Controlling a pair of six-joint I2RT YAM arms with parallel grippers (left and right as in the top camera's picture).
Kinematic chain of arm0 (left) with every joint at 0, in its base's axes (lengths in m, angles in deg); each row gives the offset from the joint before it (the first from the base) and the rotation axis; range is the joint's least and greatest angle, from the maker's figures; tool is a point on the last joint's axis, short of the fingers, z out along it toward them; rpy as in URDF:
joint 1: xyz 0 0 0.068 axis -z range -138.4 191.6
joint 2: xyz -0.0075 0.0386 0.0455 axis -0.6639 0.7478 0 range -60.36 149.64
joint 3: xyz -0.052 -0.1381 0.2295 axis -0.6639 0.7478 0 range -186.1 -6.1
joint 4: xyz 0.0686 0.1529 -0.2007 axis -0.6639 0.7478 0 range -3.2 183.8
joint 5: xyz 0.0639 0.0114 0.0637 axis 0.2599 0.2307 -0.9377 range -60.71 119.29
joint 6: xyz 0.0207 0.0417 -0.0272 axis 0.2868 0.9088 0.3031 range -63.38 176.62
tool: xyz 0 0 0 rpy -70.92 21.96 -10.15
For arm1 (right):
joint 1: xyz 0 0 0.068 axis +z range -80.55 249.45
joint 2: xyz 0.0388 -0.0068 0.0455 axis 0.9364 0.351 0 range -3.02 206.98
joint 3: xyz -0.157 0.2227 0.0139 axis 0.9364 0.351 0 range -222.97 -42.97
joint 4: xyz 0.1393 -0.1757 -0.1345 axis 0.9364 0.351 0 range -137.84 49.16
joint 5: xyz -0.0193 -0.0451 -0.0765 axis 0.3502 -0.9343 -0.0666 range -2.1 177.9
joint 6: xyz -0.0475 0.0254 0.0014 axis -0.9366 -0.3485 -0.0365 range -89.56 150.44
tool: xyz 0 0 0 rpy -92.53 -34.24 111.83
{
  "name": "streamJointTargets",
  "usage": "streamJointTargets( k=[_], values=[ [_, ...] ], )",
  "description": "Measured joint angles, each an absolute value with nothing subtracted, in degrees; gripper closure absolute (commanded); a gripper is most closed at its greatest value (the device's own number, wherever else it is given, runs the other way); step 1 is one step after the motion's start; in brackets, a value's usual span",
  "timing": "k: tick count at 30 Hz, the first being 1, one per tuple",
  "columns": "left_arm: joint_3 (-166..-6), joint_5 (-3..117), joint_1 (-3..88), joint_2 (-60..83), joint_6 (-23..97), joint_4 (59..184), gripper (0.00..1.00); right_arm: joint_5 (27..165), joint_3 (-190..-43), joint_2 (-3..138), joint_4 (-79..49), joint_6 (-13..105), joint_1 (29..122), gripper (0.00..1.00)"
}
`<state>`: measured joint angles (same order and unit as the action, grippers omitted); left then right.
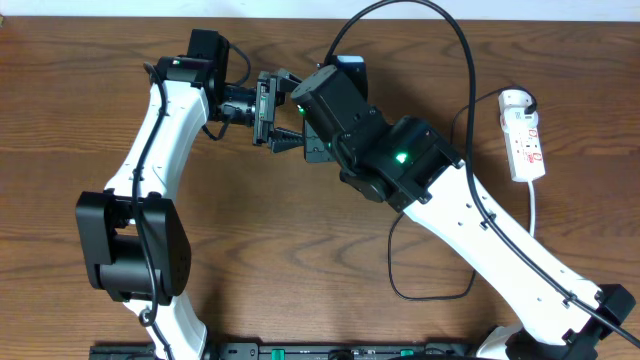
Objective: Plug charger to phone and switch on socket
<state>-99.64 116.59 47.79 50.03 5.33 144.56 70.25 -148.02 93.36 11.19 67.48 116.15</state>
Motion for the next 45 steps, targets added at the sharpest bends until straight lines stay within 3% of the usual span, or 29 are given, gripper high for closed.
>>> streamJointTargets(
  k=[17,25,37,45],
  values=[
    [-99.64,114.10,48.21,50.03,3.96,140.10,0.24,68.98,-148.02,93.95,11.93,72.42,114.58,0.99],
    [-99.64,109.90,48.01,50.01,4.11,138.54,0.24,67.02,-148.02,94.04,12.83,86.54,107.60,0.98],
    [-99.64,109.47,48.01,50.01,-0.68,136.64,0.25,71.48,-148.02,94.04,12.74,116.79,107.95,0.98],
    [-99.64,110.47,48.03,50.01,-4.24,136.58,0.32,71.69,-148.02,94.04,8.96,126.12,110.58,0.99]
  ],
)
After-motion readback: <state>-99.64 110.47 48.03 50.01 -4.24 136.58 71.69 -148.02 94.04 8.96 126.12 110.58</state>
